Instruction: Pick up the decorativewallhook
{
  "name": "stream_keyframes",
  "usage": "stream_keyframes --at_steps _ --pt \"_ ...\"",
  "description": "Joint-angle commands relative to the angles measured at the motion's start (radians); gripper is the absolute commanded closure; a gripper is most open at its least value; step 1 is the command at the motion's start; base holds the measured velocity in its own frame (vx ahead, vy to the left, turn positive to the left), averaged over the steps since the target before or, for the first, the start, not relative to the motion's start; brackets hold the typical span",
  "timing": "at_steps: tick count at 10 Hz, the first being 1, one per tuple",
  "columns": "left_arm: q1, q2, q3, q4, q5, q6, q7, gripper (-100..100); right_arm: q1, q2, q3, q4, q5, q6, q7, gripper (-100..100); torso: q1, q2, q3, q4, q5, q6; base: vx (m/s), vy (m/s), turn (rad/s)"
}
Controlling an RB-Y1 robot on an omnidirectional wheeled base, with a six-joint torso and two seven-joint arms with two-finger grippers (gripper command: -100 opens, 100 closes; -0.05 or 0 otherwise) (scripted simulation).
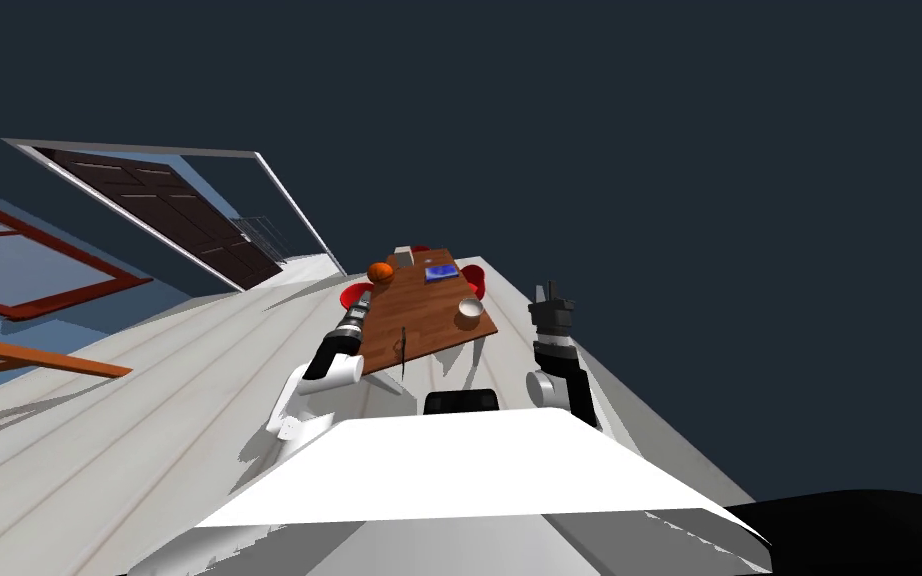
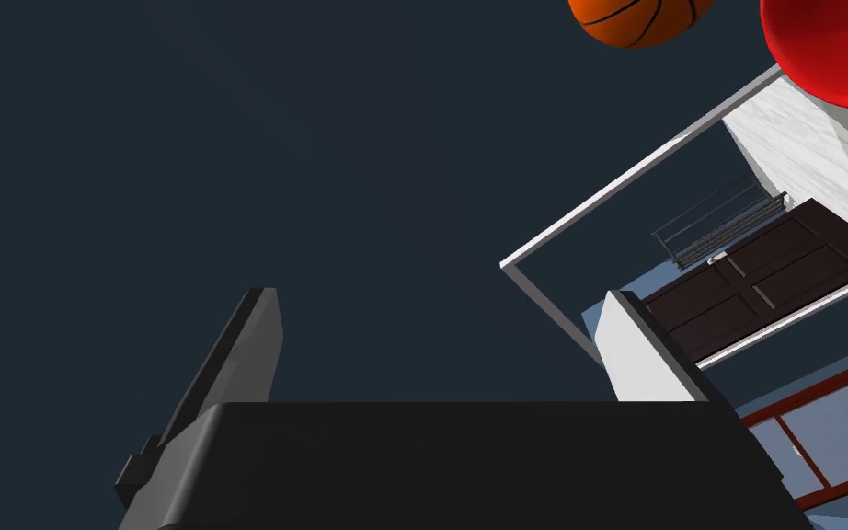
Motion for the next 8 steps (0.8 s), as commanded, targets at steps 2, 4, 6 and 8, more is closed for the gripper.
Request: stream_keyframes --at_steps 2,4,6,8 --pt "-0.022 0.004 0.026 0.028 0.001 0.081 -0.058 -100 0.000 0.000 0.000 0.000 0.000 0.000 0.000 0 0.000 0.000 0.000 0.000 0.000 -0.001 -0.022 0.031 -0.145" --pt "-0.035 0.004 0.042 0.046 0.001 0.138 -0.097 -100 0.000 0.000 0.000 0.000 0.000 0.000 0.000 0 0.001 0.000 0.000 0.000 0.000 -0.001 -0.027 0.035 -0.144" --pt "-0.046 0.003 0.057 0.065 0.001 0.199 -0.135 -100 0.000 0.000 0.000 0.000 0.000 0.000 0.000 0 0.001 0.000 0.000 0.000 0.000 -0.001 -0.027 0.033 -0.112" --pt "-0.058 0.002 0.070 0.085 0.002 0.256 -0.174 -100 0.000 0.000 0.000 0.000 0.000 0.000 0.000 0 0.001 0.000 0.000 0.000 0.000 -0.001 -0.018 0.028 -0.137"
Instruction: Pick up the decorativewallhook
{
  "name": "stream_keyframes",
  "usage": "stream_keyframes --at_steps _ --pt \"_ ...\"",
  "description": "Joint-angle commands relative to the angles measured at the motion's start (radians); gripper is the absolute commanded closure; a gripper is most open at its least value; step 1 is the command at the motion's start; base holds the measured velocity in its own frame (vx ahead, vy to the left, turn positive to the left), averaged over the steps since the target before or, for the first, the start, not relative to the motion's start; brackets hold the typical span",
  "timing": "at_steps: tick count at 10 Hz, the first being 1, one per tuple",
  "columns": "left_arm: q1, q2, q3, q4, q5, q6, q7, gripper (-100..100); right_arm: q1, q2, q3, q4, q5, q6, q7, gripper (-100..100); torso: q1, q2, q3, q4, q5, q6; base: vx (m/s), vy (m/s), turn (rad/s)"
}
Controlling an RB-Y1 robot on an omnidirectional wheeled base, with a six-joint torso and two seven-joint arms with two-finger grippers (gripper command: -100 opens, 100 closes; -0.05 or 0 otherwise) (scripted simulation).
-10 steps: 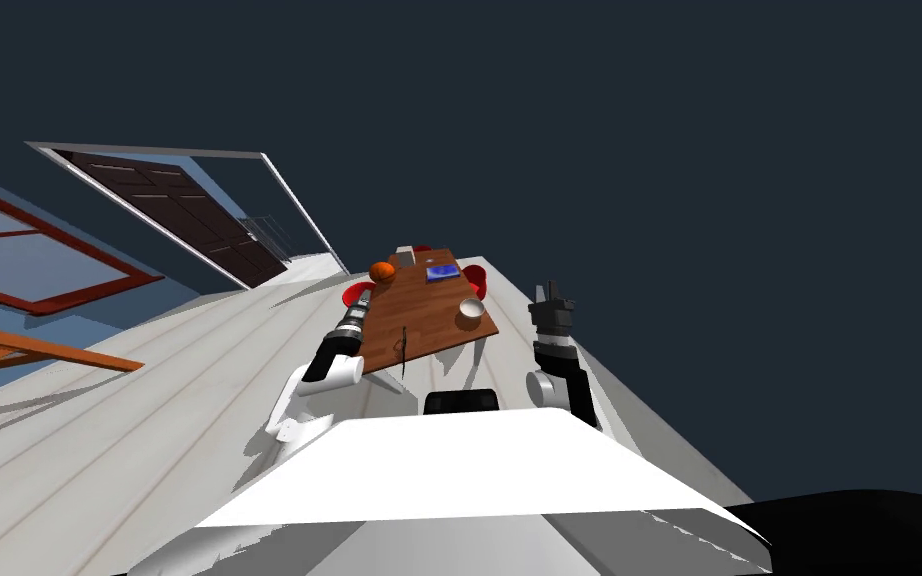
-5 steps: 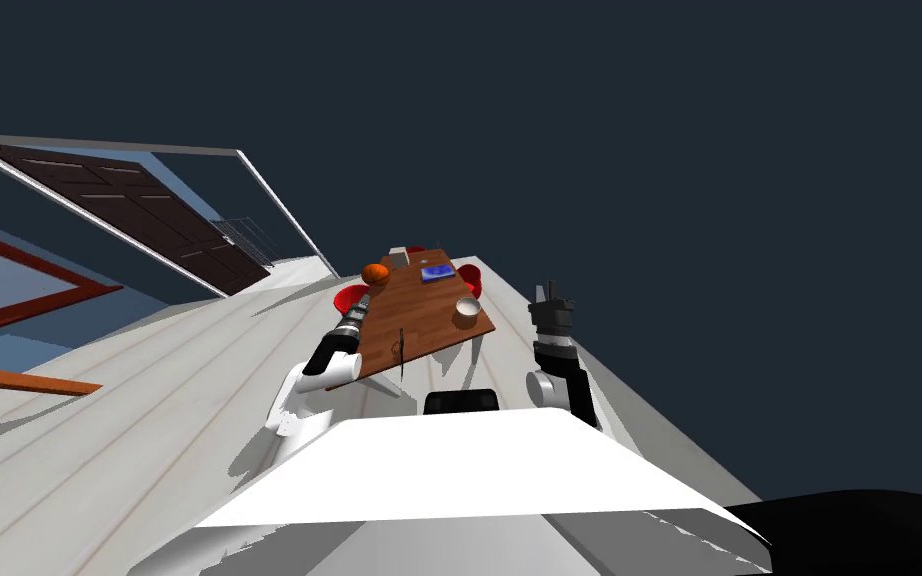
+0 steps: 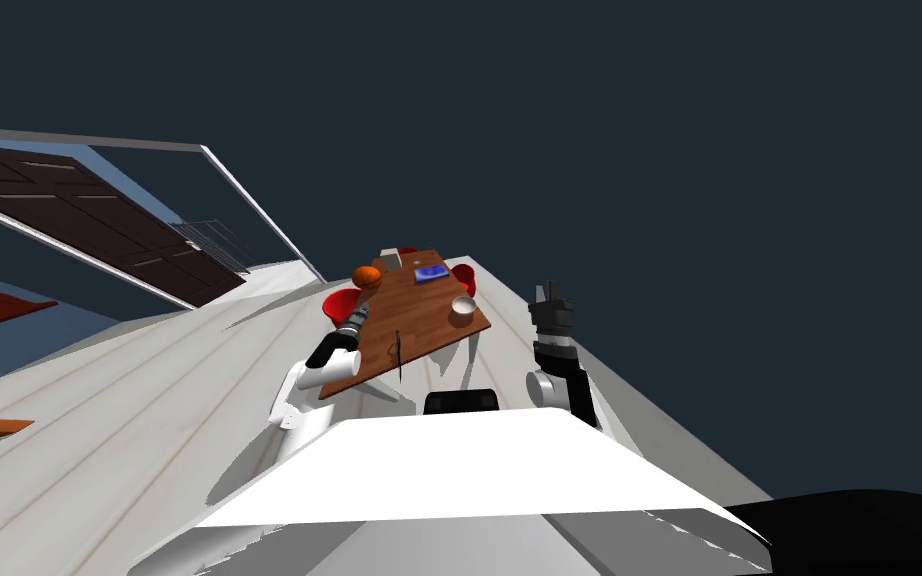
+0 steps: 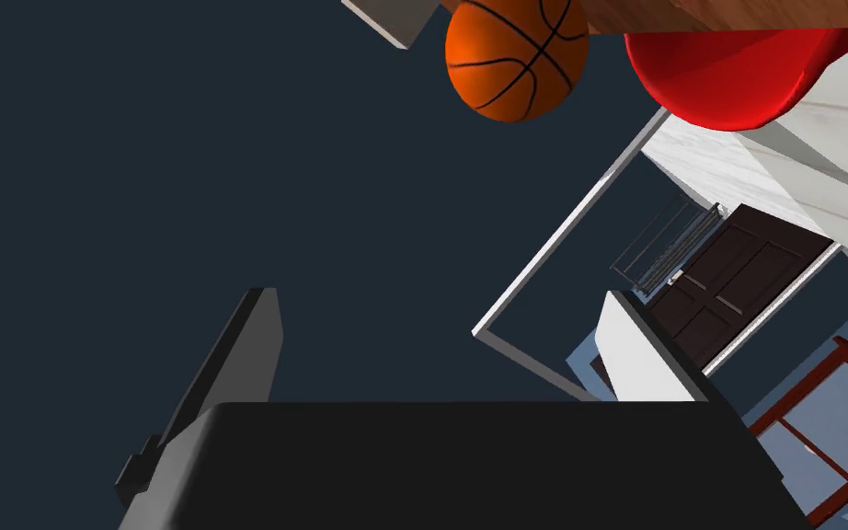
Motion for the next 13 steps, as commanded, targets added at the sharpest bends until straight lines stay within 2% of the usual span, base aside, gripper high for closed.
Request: stream_keyframes --at_steps 1,2,3,4,5,6,7,8,9,10,11,12,13 --pt "0.001 0.000 0.007 0.007 0.003 0.043 -0.022 -100 0.000 0.000 0.000 0.000 0.000 0.000 0.000 0 0.000 0.000 0.000 0.000 0.000 0.000 -0.017 0.026 -0.103" --pt "-0.009 -0.002 0.019 0.028 0.004 0.074 -0.060 -100 0.000 0.000 0.000 0.000 0.000 0.000 0.000 0 0.000 0.000 0.000 0.000 0.000 -0.001 -0.016 0.021 -0.160" --pt "-0.009 -0.002 0.019 0.028 0.004 0.099 -0.060 -100 0.000 0.000 0.000 0.000 0.000 0.000 0.000 0 0.000 0.000 0.000 0.000 0.000 0.000 -0.014 0.022 -0.087" --pt "-0.019 -0.004 0.030 0.049 0.006 0.127 -0.099 -100 0.000 0.000 0.000 0.000 0.000 0.000 0.000 0 0.000 0.000 0.000 0.000 0.000 -0.001 -0.014 0.023 -0.170" --pt "-0.019 -0.004 0.030 0.049 0.006 0.152 -0.099 -100 0.000 0.000 0.000 0.000 0.000 0.000 0.000 0 0.000 0.000 0.000 0.000 0.000 0.000 -0.011 0.022 -0.082" --pt "-0.028 -0.006 0.039 0.072 0.008 0.175 -0.137 -100 0.000 0.000 0.000 0.000 0.000 0.000 0.000 0 0.000 -0.001 0.000 0.000 0.000 -0.001 -0.011 0.023 -0.130" --pt "-0.028 -0.006 0.039 0.072 0.008 0.202 -0.137 -100 0.000 0.000 0.000 0.000 0.000 0.000 0.000 0 0.000 -0.001 0.000 0.000 0.000 0.000 -0.009 0.022 -0.095" --pt "-0.036 -0.008 0.047 0.094 0.011 0.229 -0.174 -100 0.000 0.000 0.000 0.000 0.000 0.000 0.000 0 0.000 -0.001 0.000 0.000 0.000 -0.001 -0.007 0.022 -0.164" --pt "-0.036 -0.008 0.047 0.094 0.011 0.256 -0.174 -100 0.000 0.000 0.000 0.000 0.000 0.000 0.000 0 0.000 -0.001 0.000 0.000 0.000 0.000 -0.007 0.020 -0.077" --pt "-0.043 -0.011 0.054 0.117 0.014 0.289 -0.211 -100 0.000 0.000 0.000 0.000 0.000 0.000 0.000 0 -0.001 -0.001 -0.001 0.000 0.000 -0.001 -0.005 0.016 -0.142" --pt "-0.043 -0.011 0.054 0.117 0.014 0.305 -0.211 -100 0.000 0.000 0.000 0.000 0.000 0.000 0.000 0 -0.001 -0.001 -0.001 0.000 0.000 0.000 -0.005 0.014 -0.074" --pt "-0.049 -0.013 0.060 0.140 0.017 0.342 -0.247 -100 0.000 0.000 0.000 0.000 0.000 0.000 0.000 0 -0.001 -0.001 -0.001 0.000 0.000 -0.001 -0.002 0.014 -0.140" --pt "-0.049 -0.013 0.060 0.140 0.017 0.351 -0.247 -100 0.000 0.000 0.000 0.000 0.000 0.000 0.000 0 -0.001 -0.001 -0.001 0.000 0.000 -0.001 -0.001 0.015 -0.066"
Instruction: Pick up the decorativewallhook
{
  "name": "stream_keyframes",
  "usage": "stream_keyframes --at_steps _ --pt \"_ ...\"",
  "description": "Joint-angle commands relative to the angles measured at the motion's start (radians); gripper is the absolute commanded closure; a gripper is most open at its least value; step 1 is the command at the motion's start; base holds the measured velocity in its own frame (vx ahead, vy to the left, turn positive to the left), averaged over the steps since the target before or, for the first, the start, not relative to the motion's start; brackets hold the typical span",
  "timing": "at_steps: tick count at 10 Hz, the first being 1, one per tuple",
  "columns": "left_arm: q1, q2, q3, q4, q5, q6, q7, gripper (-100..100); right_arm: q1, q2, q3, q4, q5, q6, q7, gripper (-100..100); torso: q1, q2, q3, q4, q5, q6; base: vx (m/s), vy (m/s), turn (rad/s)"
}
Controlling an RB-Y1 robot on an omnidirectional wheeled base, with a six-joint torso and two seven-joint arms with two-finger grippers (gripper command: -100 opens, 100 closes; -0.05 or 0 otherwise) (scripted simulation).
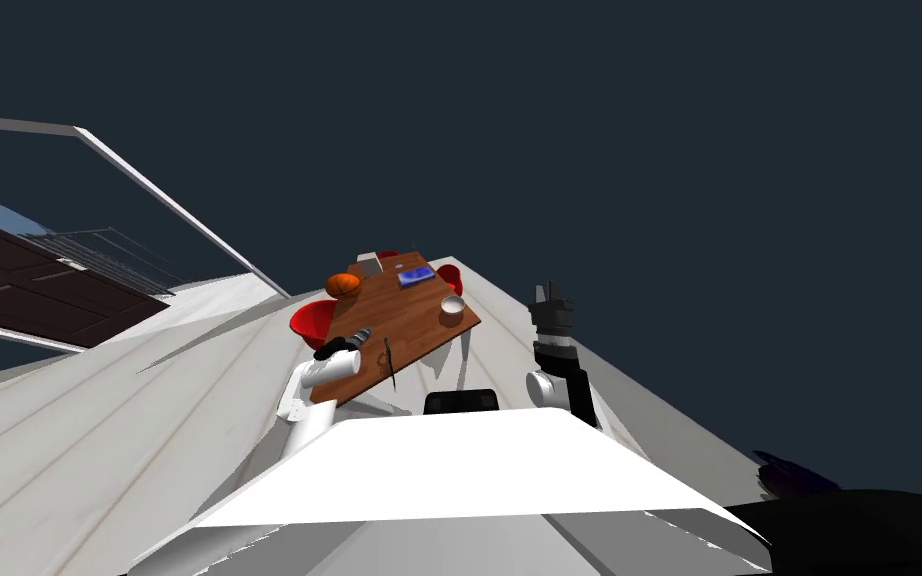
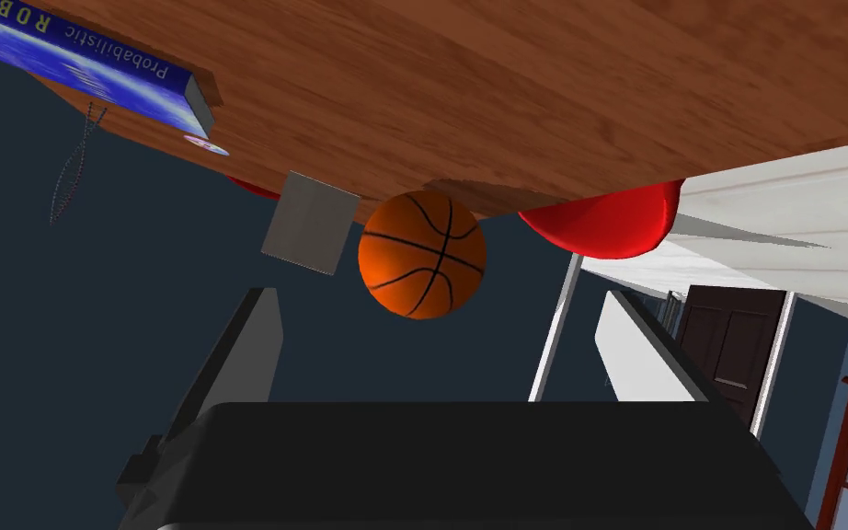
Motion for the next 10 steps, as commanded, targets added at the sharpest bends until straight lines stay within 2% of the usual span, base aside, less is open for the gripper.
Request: stream_keyframes --at_steps 1,2,4,5,10 --pt "-0.011 -0.002 0.006 0.028 0.003 0.050 -0.040 -100 0.000 0.000 0.000 0.000 0.000 0.000 0.000 0 0.000 0.000 0.000 0.000 0.000 0.000 0.001 0.012 -0.144" --pt "-0.011 -0.002 0.006 0.028 0.003 0.058 -0.040 -100 0.000 0.000 0.000 0.000 0.000 0.000 0.000 0 0.000 0.000 0.000 0.000 0.000 0.001 0.001 0.013 -0.064" --pt "-0.020 -0.007 0.012 0.073 0.010 0.124 -0.103 -100 0.000 0.000 0.000 0.000 0.000 0.000 0.000 0 0.000 -0.001 0.000 0.000 0.000 0.000 0.008 0.016 -0.139" --pt "-0.020 -0.007 0.012 0.073 0.010 0.139 -0.105 -100 0.000 0.000 0.000 0.000 0.000 0.000 0.000 0 0.000 -0.001 0.000 0.000 0.000 0.000 0.007 0.017 -0.070" --pt "-0.033 -0.019 0.014 0.171 0.029 0.291 -0.236 -100 0.000 0.000 0.000 0.000 0.000 0.000 0.000 0 0.000 -0.001 -0.001 0.000 0.000 0.000 0.016 0.013 -0.130"
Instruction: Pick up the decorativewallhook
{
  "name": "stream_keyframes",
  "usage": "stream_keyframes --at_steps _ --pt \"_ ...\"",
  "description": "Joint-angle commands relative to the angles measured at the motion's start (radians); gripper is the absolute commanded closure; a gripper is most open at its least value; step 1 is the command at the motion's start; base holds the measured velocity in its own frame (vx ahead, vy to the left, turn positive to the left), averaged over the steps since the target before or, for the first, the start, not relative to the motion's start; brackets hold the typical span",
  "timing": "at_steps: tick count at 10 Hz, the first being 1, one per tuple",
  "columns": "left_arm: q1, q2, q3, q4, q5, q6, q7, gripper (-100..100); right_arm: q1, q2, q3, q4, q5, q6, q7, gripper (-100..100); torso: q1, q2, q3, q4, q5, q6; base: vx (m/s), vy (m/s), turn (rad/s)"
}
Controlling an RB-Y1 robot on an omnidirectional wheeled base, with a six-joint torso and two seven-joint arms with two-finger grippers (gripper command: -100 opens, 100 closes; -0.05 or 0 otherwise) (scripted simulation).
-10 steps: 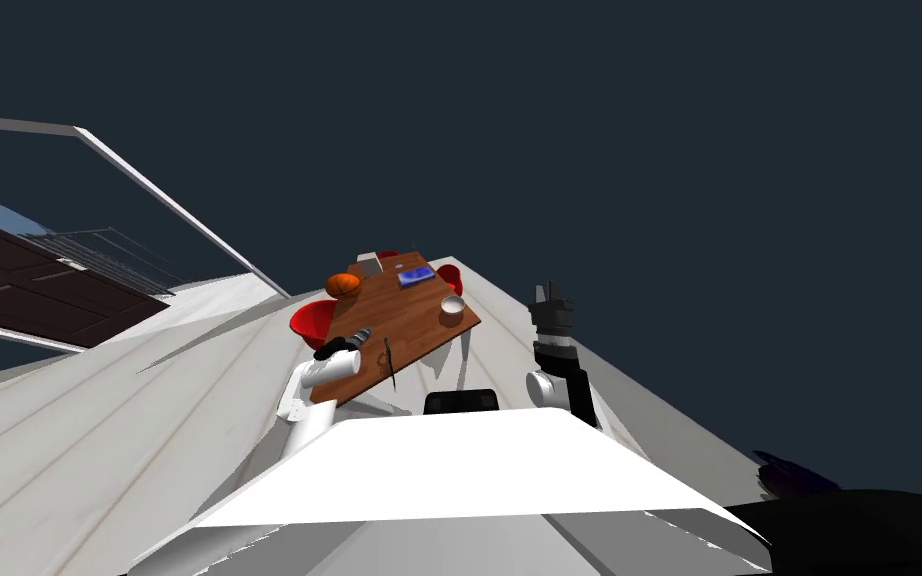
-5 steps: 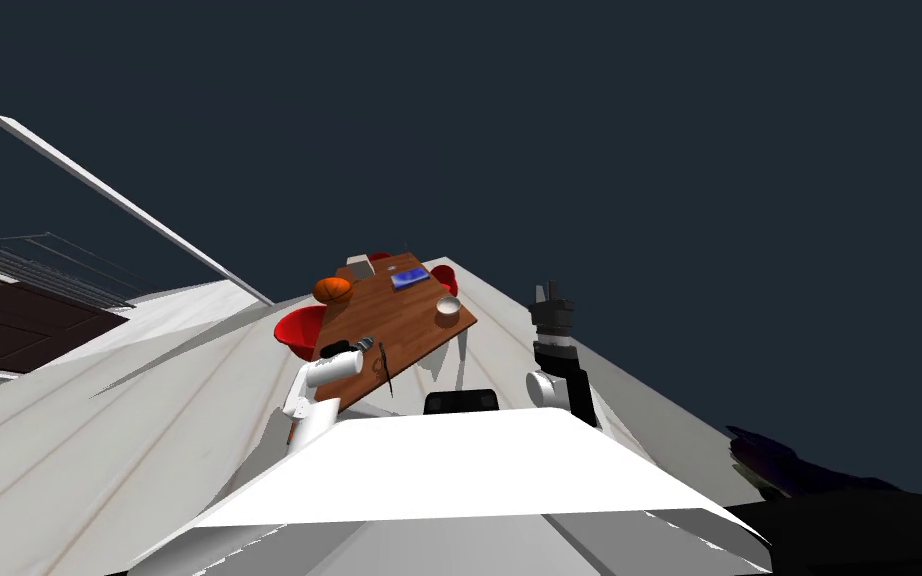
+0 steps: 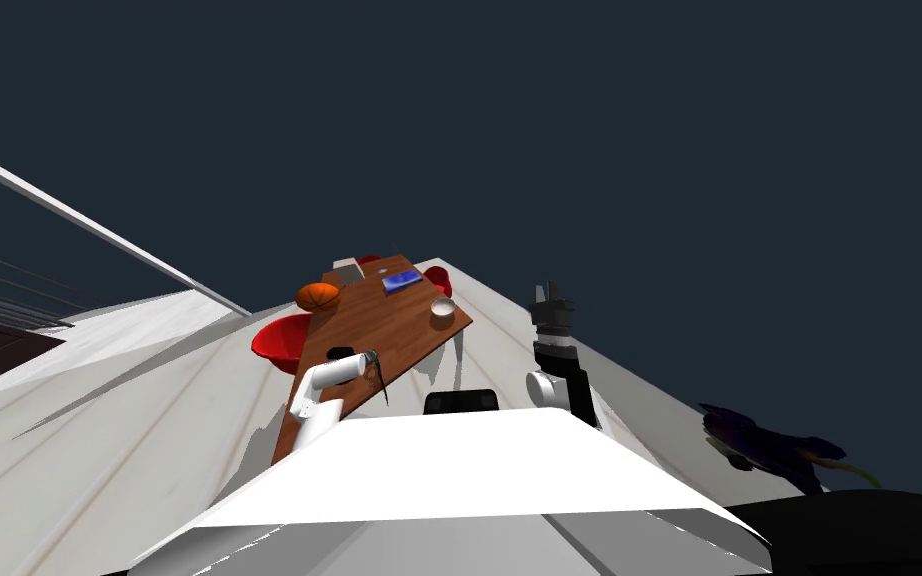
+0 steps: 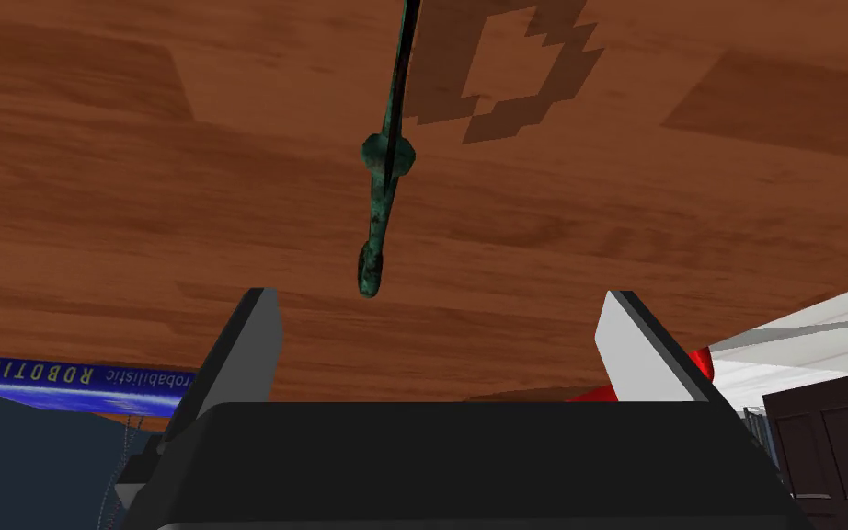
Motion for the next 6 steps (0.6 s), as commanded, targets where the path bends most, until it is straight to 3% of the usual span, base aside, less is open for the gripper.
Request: stream_keyframes --at_steps 1,4,6 --pt "-0.010 -0.003 -0.002 0.032 0.002 0.042 -0.034 -100 0.000 0.000 0.000 0.000 0.000 0.000 0.000 0 0.000 0.000 0.000 0.000 0.000 0.000 0.018 0.011 -0.105" --pt "-0.012 -0.013 -0.006 0.075 0.011 0.099 -0.087 -100 0.000 0.000 0.000 0.000 0.000 0.000 0.000 0 0.000 0.000 0.000 0.000 0.000 0.000 0.021 0.010 -0.083" --pt "-0.007 -0.011 -0.004 0.066 0.017 0.103 -0.089 -100 0.000 0.000 0.000 0.000 0.000 0.000 0.000 0 0.000 0.000 0.000 0.000 0.000 0.000 0.014 0.007 -0.028"
